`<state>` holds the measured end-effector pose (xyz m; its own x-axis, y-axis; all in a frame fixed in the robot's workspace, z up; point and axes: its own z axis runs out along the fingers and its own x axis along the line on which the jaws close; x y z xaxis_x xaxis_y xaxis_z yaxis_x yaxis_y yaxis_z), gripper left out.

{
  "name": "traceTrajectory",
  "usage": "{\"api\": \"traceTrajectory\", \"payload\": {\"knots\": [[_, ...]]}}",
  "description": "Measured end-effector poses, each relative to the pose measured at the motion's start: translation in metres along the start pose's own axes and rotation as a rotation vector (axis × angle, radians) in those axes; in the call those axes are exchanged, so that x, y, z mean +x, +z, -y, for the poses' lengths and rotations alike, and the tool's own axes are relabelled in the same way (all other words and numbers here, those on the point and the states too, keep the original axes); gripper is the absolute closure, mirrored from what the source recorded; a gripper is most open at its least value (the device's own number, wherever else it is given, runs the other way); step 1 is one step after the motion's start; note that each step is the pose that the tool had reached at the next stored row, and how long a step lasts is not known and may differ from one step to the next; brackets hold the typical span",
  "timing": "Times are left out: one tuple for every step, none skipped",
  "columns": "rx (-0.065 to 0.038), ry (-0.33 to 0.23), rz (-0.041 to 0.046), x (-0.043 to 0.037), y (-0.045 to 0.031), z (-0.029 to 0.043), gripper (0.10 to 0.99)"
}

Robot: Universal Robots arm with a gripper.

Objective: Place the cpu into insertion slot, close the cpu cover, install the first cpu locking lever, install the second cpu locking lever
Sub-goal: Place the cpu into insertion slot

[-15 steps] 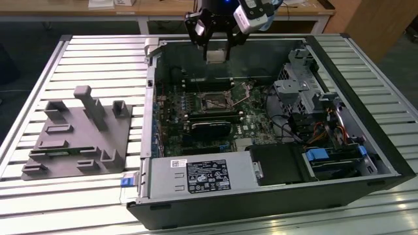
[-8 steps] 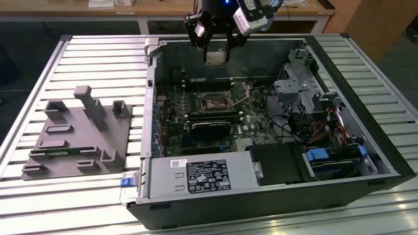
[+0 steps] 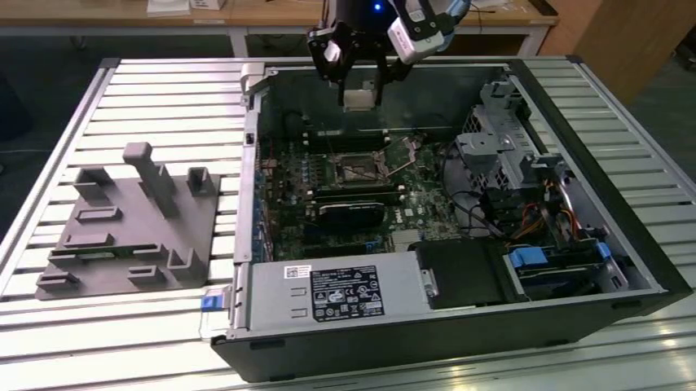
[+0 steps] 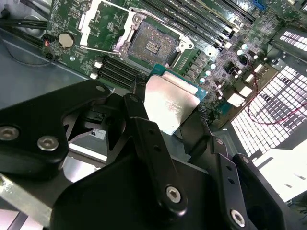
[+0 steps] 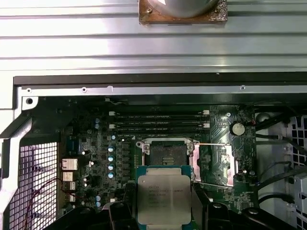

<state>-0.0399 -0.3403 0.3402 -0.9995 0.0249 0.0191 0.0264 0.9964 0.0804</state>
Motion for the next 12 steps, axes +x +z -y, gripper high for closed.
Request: {"api": "traceTrajectory", "payload": {"knots": [[0.000,0.000,0.0001,0.0000,0.0007,0.0001,0.549],[0.000,0.000,0.0000,0.0000,0.0014,0.0001,0.549],[0.000,0.000,0.0000,0.0000,0.0020,0.0001,0.549],[0.000,0.000,0.0000,-0.0001,0.0026,0.0002,0.549],[0.000,0.000,0.0000,-0.0001,0.0032,0.0002,0.549],[0.001,0.000,0.0000,-0.0001,0.0039,0.0003,0.549],[0.001,0.000,0.0000,-0.0001,0.0045,0.0004,0.549],[0.001,0.000,0.0000,-0.0001,0.0051,0.0004,0.549],[0.001,0.000,0.0000,-0.0001,0.0058,0.0005,0.549],[0.001,0.000,0.0001,-0.0001,0.0066,0.0005,0.549],[0.001,0.000,0.0000,-0.0001,0.0075,0.0006,0.549],[0.001,0.000,0.0000,-0.0002,0.0086,0.0007,0.549]]}}
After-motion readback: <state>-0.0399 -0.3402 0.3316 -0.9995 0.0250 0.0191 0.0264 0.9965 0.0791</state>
